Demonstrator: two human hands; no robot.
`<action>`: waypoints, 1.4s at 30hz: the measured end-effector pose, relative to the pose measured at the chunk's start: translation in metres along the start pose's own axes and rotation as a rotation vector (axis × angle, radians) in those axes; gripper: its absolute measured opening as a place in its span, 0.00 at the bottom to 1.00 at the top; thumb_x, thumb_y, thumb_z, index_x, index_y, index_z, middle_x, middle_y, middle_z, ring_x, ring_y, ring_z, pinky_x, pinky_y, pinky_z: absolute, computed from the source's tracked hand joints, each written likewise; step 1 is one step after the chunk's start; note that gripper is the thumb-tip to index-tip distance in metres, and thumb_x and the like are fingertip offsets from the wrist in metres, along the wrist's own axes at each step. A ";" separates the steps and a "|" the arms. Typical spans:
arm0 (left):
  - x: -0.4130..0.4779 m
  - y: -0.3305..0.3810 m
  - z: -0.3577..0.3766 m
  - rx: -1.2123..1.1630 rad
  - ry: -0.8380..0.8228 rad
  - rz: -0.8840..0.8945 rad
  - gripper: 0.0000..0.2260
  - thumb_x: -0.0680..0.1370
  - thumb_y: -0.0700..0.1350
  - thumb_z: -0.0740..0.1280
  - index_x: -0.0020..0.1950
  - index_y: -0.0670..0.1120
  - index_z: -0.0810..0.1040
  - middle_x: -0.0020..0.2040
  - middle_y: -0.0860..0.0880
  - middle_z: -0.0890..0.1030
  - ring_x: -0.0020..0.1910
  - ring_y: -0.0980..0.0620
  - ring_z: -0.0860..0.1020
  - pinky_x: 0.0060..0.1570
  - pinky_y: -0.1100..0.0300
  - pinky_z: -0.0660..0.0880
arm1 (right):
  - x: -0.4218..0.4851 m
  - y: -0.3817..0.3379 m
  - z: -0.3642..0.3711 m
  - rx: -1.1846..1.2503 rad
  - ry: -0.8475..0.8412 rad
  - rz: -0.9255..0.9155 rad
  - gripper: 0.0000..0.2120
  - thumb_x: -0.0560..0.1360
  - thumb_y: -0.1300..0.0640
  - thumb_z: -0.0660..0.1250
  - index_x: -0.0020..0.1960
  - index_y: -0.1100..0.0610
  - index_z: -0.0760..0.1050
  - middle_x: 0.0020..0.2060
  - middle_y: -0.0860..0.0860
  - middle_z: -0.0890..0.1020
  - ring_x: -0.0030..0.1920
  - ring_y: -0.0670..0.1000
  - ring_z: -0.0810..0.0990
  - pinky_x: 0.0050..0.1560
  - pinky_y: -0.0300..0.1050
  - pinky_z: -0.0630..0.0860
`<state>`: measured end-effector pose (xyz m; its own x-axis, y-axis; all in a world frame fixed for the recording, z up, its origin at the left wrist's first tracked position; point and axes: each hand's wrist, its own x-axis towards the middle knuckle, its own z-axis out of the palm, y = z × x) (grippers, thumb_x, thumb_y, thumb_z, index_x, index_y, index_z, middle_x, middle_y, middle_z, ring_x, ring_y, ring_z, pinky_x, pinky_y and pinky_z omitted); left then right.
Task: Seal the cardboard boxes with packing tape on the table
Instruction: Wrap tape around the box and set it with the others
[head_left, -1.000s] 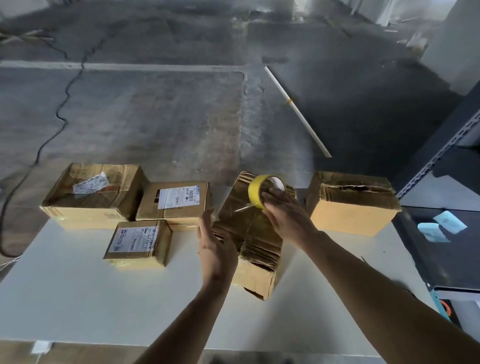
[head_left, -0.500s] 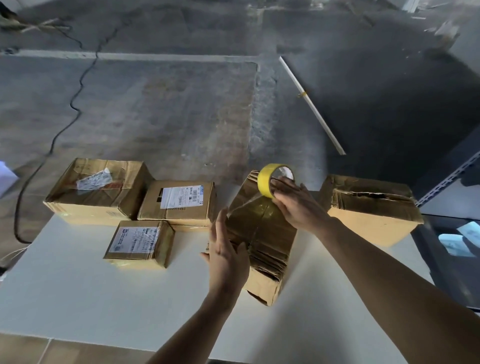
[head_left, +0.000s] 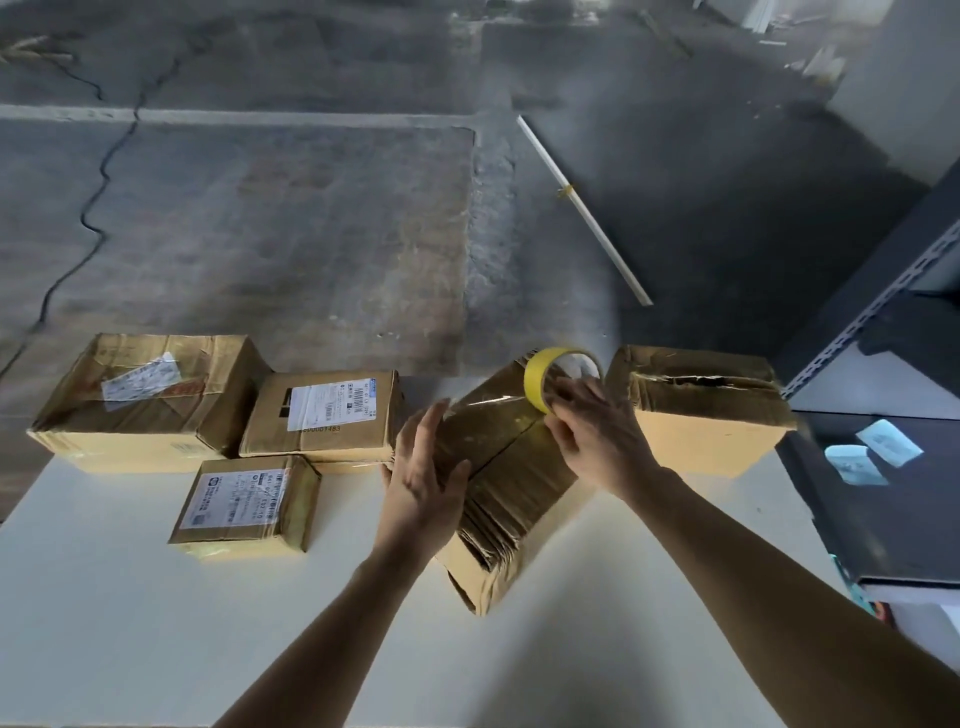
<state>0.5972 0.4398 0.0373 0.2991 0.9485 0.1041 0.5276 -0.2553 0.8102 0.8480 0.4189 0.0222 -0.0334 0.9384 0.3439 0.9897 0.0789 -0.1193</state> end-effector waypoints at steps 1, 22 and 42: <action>0.002 -0.001 -0.001 0.002 -0.037 0.016 0.32 0.78 0.43 0.68 0.75 0.62 0.56 0.72 0.52 0.64 0.69 0.49 0.65 0.69 0.53 0.64 | -0.007 -0.003 -0.004 -0.008 0.009 0.033 0.12 0.77 0.51 0.63 0.56 0.55 0.78 0.61 0.52 0.78 0.65 0.57 0.73 0.51 0.59 0.78; 0.019 -0.002 -0.020 -0.090 -0.303 0.400 0.13 0.82 0.46 0.63 0.67 0.55 0.72 0.62 0.55 0.74 0.58 0.60 0.75 0.59 0.55 0.73 | -0.096 -0.087 -0.033 -0.146 0.036 0.596 0.09 0.78 0.55 0.66 0.57 0.55 0.77 0.58 0.57 0.79 0.62 0.63 0.76 0.52 0.62 0.75; -0.007 -0.042 -0.063 -0.767 0.036 -0.595 0.06 0.78 0.44 0.70 0.53 0.43 0.82 0.43 0.48 0.81 0.44 0.51 0.78 0.46 0.58 0.76 | -0.011 -0.135 -0.100 0.195 -0.112 0.204 0.17 0.76 0.44 0.70 0.53 0.58 0.77 0.47 0.49 0.78 0.50 0.49 0.75 0.48 0.39 0.67</action>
<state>0.5226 0.4553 0.0392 0.1194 0.8916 -0.4369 -0.0808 0.4473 0.8907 0.7283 0.3639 0.1276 0.1375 0.9719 0.1909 0.9327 -0.0621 -0.3553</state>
